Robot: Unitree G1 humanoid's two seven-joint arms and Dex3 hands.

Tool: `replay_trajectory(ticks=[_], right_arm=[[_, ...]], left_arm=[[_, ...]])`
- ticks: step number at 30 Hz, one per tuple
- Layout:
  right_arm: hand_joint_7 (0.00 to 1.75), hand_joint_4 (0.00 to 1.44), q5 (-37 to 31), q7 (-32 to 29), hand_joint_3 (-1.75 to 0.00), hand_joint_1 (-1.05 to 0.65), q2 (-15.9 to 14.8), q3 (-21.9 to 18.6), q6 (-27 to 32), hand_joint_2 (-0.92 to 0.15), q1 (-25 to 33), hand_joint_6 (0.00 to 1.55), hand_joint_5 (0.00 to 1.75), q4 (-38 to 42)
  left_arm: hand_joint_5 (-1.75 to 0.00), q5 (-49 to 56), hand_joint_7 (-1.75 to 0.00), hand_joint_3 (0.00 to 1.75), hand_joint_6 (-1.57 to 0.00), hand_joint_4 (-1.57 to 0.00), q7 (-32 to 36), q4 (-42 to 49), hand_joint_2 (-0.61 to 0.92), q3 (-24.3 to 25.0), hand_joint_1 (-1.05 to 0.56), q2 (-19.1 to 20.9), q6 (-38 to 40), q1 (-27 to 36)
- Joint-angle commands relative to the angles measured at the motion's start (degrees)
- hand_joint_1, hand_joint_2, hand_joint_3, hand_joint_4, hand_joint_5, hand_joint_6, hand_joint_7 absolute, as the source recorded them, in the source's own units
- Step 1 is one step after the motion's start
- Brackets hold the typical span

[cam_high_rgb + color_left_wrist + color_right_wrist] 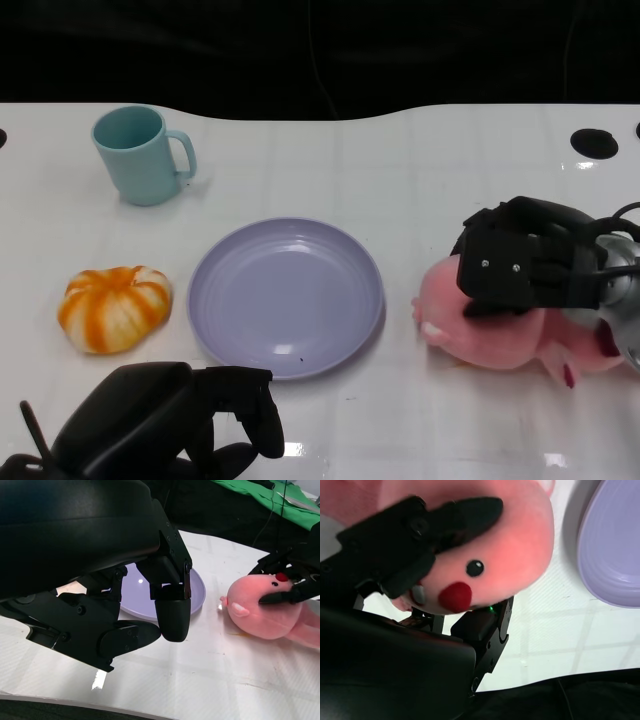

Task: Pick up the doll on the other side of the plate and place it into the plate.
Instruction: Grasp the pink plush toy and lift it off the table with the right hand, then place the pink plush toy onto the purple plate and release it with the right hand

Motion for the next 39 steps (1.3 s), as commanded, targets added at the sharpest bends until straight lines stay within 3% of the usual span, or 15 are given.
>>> replay_trajectory(ticks=[1,6,11,21,32,39], right_arm=[[1.73,0.89,-0.1,-2.5,-1.09,-0.13,-0.2,0.1,-0.9,-0.54,1.1,0.69,1.75,-0.1],[1.75,0.88,0.1,-6.6,-0.94,-0.18,0.2,-0.6,-1.6,-0.61,1.8,0.62,1.75,-0.9],[1.74,0.90,1.8,-10.3,-1.21,-0.17,0.3,-2.2,-5.0,-0.46,2.8,0.68,1.75,-1.9],[1.75,0.92,5.6,-17.3,-1.37,-0.11,1.2,-6.2,-14.4,-0.37,5.3,0.74,1.75,-6.5],[1.75,0.95,9.2,-15.8,-1.53,-0.14,6.9,-6.4,-16.4,-0.28,1.2,0.77,1.75,-9.3],[1.75,0.94,7.1,-14.6,-1.54,-0.18,11.9,-3.3,-14.1,-0.28,-3.4,0.75,1.75,-10.3]], left_arm=[[-1.47,0.0,-1.15,0.73,-0.75,-0.71,-0.8,-0.5,0.69,0.1,-0.21,0.6,0.3,0.0],[-1.47,0.1,-1.15,0.73,-0.74,-0.71,-0.7,-0.4,0.69,0.1,-0.21,0.7,0.2,0.0],[-1.46,-0.1,-1.14,0.72,-0.75,-0.71,-0.6,0.0,0.69,0.1,-0.21,0.8,0.0,-0.2],[-1.46,-0.2,-1.14,0.71,-0.75,-0.72,-0.1,0.9,0.69,0.2,-0.21,0.8,-0.9,-0.2],[-1.46,0.6,-1.14,0.71,-0.76,-0.72,0.4,1.4,0.69,-0.9,-0.20,0.4,-0.9,-0.3],[-1.47,2.5,-1.15,0.72,-0.76,-0.73,0.9,2.1,0.69,-2.4,-0.21,-0.6,-0.8,-1.0]])
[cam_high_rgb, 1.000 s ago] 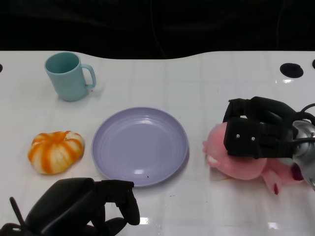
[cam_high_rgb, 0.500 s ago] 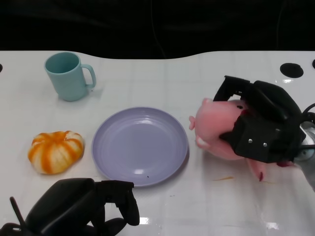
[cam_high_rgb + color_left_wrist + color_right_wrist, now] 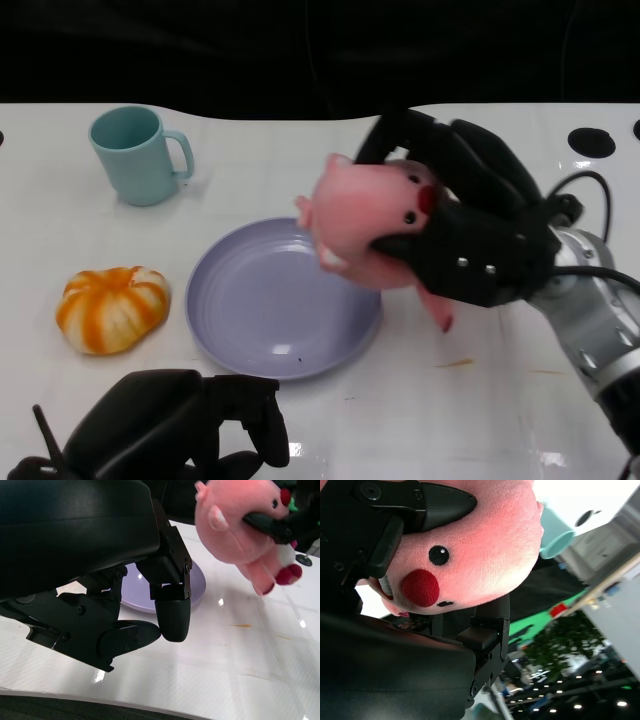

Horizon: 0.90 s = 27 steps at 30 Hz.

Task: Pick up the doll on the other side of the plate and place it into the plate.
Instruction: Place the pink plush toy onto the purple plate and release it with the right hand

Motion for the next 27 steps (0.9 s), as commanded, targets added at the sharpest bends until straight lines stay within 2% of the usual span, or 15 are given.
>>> replay_trajectory(ticks=[1,13,25,26,27], right_arm=[[1.75,0.94,-0.8,0.5,-1.54,-0.17,1.7,1.4,0.6,-0.28,-3.5,0.75,1.75,-0.6],[1.75,0.98,-4.7,-0.1,-1.50,-0.20,8.2,6.1,2.1,-0.23,-10.3,0.76,1.75,5.3],[1.74,0.94,-4.8,0.4,-1.45,-0.22,9.6,6.3,1.9,-0.25,-11.9,0.71,1.75,11.0],[1.73,0.93,-4.7,0.5,-1.44,-0.21,9.6,6.2,1.9,-0.25,-12.0,0.71,1.75,11.4],[1.52,0.91,-4.6,0.9,-1.42,-0.20,9.7,6.2,2.3,-0.24,-12.1,0.76,1.75,11.7]], left_arm=[[-1.47,0.8,-1.15,0.72,-0.76,-0.73,1.0,0.6,0.69,-0.6,-0.21,-0.4,-0.4,-0.6],[-1.36,3.7,-1.08,0.64,-0.78,-0.75,0.5,0.4,0.72,-3.0,-0.22,-3.0,1.6,-2.0],[-1.36,3.7,-1.11,0.65,-0.77,-0.75,0.3,0.5,0.73,-3.2,-0.23,-3.5,1.7,-2.3],[-1.36,3.7,-1.11,0.65,-0.77,-0.75,0.3,0.5,0.73,-3.2,-0.23,-3.5,1.7,-2.3],[-1.36,3.6,-1.11,0.66,-0.77,-0.75,0.3,0.5,0.73,-3.2,-0.22,-3.5,1.7,-2.3]])
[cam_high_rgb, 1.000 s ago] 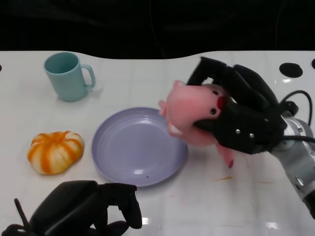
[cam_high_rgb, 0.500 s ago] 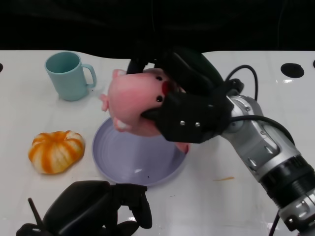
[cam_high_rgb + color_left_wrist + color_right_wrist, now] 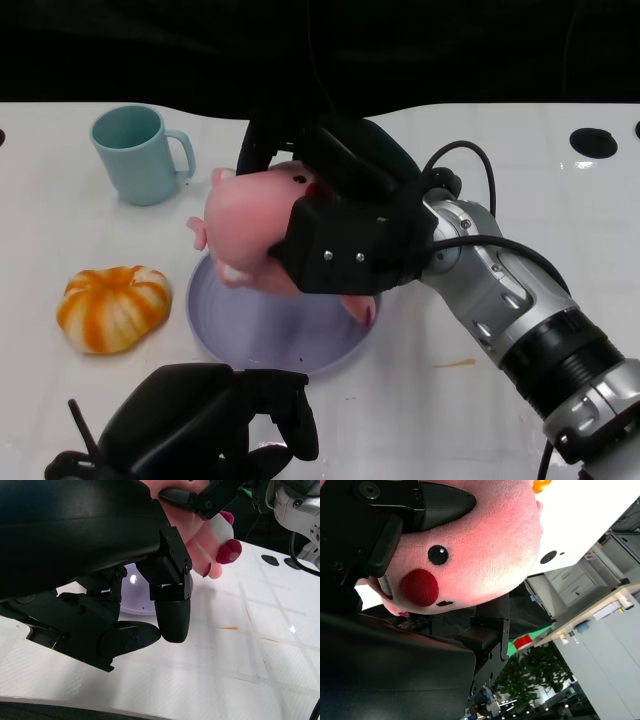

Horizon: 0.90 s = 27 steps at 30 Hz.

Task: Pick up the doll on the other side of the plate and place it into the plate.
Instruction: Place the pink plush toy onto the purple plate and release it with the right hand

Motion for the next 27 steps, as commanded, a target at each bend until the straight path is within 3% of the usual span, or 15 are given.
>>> replay_trajectory(ticks=[1,2,3,5,6,7,9,14,27], right_arm=[[1.33,0.89,0.7,1.1,-1.37,-0.20,0.0,-0.2,0.6,-0.25,-2.3,0.81,1.75,1.0],[1.14,0.88,0.9,2.0,-1.28,-0.21,0.0,-0.2,0.9,-0.27,-2.5,0.84,1.75,1.2],[0.81,0.77,1.0,3.6,-1.04,-0.26,-0.3,0.1,1.3,-0.39,-2.8,0.81,1.66,1.3],[0.35,0.63,1.1,8.0,-0.52,-0.34,-0.9,0.7,2.6,-0.68,-3.6,0.77,1.20,1.2],[0.14,0.46,0.8,9.9,-0.31,-0.48,-1.3,1.1,3.3,-0.82,-4.0,0.62,0.81,1.1],[0.07,0.41,0.5,11.4,-0.25,-0.53,-1.6,1.5,3.9,-0.87,-4.4,0.56,0.65,0.8],[0.02,0.24,0.3,13.8,-0.21,-0.66,-2.2,2.1,4.2,-0.91,-4.8,0.39,0.44,0.6],[0.00,0.03,-0.1,17.5,-0.21,-0.83,-2.9,3.0,4.7,-0.92,-5.6,0.17,0.30,0.6],[0.00,0.00,0.6,21.3,-0.19,-0.94,-4.7,3.3,5.8,-0.92,-3.3,0.09,0.18,-5.5]], left_arm=[[-1.36,-0.1,-1.12,0.66,-0.77,-0.75,0.2,0.1,0.72,0.4,-0.22,0.4,0.3,-0.2],[-1.36,-0.1,-1.12,0.66,-0.77,-0.75,0.2,0.1,0.72,0.4,-0.22,0.5,0.2,-0.2],[-1.36,-0.1,-1.12,0.67,-0.77,-0.75,0.2,0.1,0.72,0.4,-0.22,0.5,0.2,-0.2],[-1.36,-0.1,-1.11,0.67,-0.77,-0.75,0.4,0.2,0.71,0.4,-0.21,0.5,0.1,-0.2],[-1.36,-0.2,-1.10,0.67,-0.77,-0.76,0.4,0.2,0.71,0.4,-0.20,0.4,0.0,-0.1],[-1.36,-0.2,-1.10,0.68,-0.78,-0.76,0.4,0.2,0.70,0.4,-0.20,0.4,0.1,-0.2],[-1.36,-0.1,-1.09,0.68,-0.78,-0.76,0.4,0.2,0.71,0.3,-0.20,0.3,0.1,-0.2],[-1.35,-0.1,-1.08,0.68,-0.78,-0.77,0.6,0.3,0.71,0.2,-0.20,0.2,0.0,-0.1],[-1.36,-0.2,-1.08,0.71,-0.78,-0.76,0.1,-0.3,0.69,0.7,-0.20,0.6,0.1,0.1]])
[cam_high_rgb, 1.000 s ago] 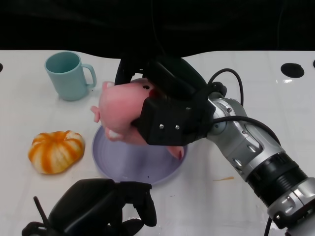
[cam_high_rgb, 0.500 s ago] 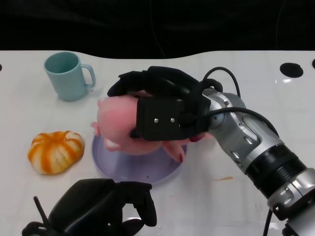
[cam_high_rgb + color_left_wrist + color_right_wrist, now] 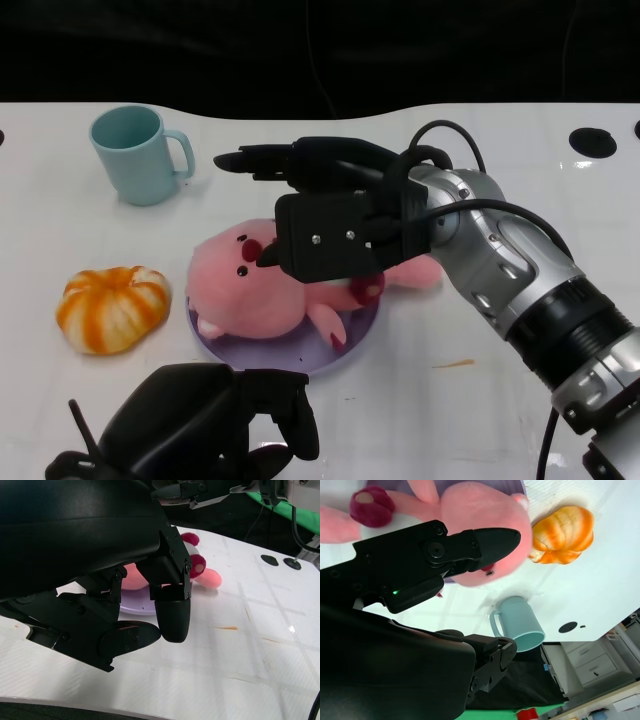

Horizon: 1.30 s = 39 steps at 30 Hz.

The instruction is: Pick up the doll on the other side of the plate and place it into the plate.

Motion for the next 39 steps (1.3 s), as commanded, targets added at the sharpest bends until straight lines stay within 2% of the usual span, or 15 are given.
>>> replay_trajectory(ticks=[1,9,19,21,25,29,32,35,38,39], right_arm=[[0.00,0.00,1.1,1.2,-0.20,-0.95,-1.7,-0.4,-0.3,-0.92,1.2,0.08,0.18,-3.7],[0.00,0.01,3.5,4.9,-0.23,-0.95,-6.9,-2.3,0.2,-0.92,5.5,0.08,0.21,-14.6],[0.03,0.01,10.9,8.7,-0.19,-0.79,-13.1,-7.3,0.5,-0.92,15.6,0.15,0.40,-26.8],[0.06,0.06,12.4,8.2,-0.17,-0.75,-13.9,-8.7,-0.2,-0.92,18.1,0.20,0.49,-28.6],[0.09,0.07,14.5,7.1,-0.18,-0.69,-15.2,-11.0,-2.4,-0.92,22.1,0.28,0.71,-31.4],[0.13,0.15,17.2,6.4,-0.18,-0.62,-17.3,-14.1,-4.7,-0.92,27.0,0.38,0.84,-34.2],[0.18,0.24,20.2,6.7,-0.12,-0.51,-18.7,-16.5,-6.4,-0.92,30.4,0.49,0.94,-35.4],[0.23,0.30,24.5,8.6,-0.07,-0.25,-20.1,-18.6,-5.1,-0.90,33.7,0.61,1.02,-37.2],[0.31,0.38,28.0,10.5,-0.07,-0.12,-21.4,-20.3,-3.0,-0.91,36.3,0.75,1.07,-39.1],[0.35,0.45,28.8,10.9,-0.08,-0.10,-21.9,-20.7,-1.8,-0.91,37.0,0.81,1.12,-40.0]], left_arm=[[-1.36,-0.3,-1.08,0.71,-0.78,-0.76,0.2,-0.3,0.69,0.7,-0.20,0.7,0.1,0.1],[-1.35,0.1,-1.09,0.70,-0.79,-0.77,-0.1,-0.3,0.70,0.5,-0.21,0.7,0.4,-0.1],[-1.36,-0.4,-1.11,0.70,-0.77,-0.76,-0.2,-0.8,0.71,1.0,-0.23,1.2,0.1,0.4],[-1.35,-0.5,-1.10,0.69,-0.77,-0.75,-0.5,-1.1,0.70,1.2,-0.23,1.3,0.3,0.5],[-1.35,-0.7,-1.09,0.68,-0.77,-0.76,-0.4,-1.2,0.70,1.5,-0.22,1.4,0.2,0.6],[-1.37,-0.4,-1.09,0.67,-0.78,-0.76,-0.4,-0.9,0.71,1.4,-0.21,1.6,-0.1,0.3],[-1.38,-0.8,-1.10,0.67,-0.78,-0.77,-0.1,-0.6,0.70,1.6,-0.20,1.8,-0.5,0.2],[-1.42,-1.5,-1.12,0.71,-0.78,-0.75,-0.1,-0.5,0.68,2.1,-0.20,2.1,-0.9,0.4],[-1.44,-1.9,-1.13,0.73,-0.77,-0.74,-0.6,-0.8,0.67,2.4,-0.21,2.3,-0.5,0.5],[-1.44,-2.0,-1.13,0.74,-0.76,-0.73,-0.7,-0.9,0.67,2.4,-0.21,2.4,-0.3,0.5]])
